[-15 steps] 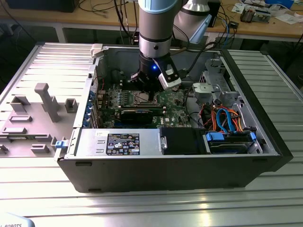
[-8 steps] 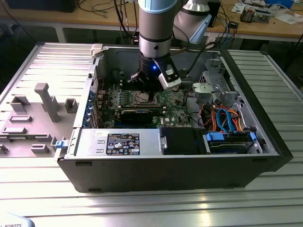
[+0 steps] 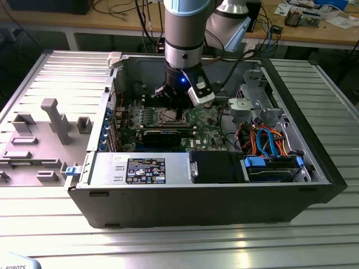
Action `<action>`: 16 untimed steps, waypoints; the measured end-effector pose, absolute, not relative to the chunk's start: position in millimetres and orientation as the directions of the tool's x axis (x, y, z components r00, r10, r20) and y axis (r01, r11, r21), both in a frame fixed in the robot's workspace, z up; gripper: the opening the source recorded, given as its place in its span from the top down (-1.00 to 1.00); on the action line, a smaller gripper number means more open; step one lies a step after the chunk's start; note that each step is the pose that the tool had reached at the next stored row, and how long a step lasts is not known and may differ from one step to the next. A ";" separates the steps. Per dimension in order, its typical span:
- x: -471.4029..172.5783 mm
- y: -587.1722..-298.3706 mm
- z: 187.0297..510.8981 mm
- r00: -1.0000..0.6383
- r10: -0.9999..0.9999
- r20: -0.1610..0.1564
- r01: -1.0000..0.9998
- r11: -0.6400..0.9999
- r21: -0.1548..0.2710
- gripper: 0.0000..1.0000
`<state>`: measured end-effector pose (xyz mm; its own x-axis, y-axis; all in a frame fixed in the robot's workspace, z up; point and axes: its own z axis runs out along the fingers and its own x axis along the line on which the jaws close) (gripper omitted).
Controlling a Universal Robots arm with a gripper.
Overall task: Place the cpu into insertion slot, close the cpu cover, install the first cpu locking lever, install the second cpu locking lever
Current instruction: 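Install the second cpu locking lever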
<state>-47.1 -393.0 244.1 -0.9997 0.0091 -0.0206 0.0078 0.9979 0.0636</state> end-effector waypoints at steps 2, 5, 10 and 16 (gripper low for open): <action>-47.2 -392.9 243.6 -1.000 0.001 -0.006 0.001 0.998 0.064 0.76; -47.5 -392.9 242.7 -0.999 -0.028 0.031 -0.026 0.998 0.064 0.76; -57.7 -392.9 238.9 -0.997 -0.045 0.057 -0.042 0.997 0.065 0.76; -66.6 -393.8 233.1 -0.996 -0.069 0.064 -0.064 0.995 0.071 0.76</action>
<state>-66.6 -393.8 233.1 -0.9956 -0.0687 0.0644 -0.0641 0.9954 0.0710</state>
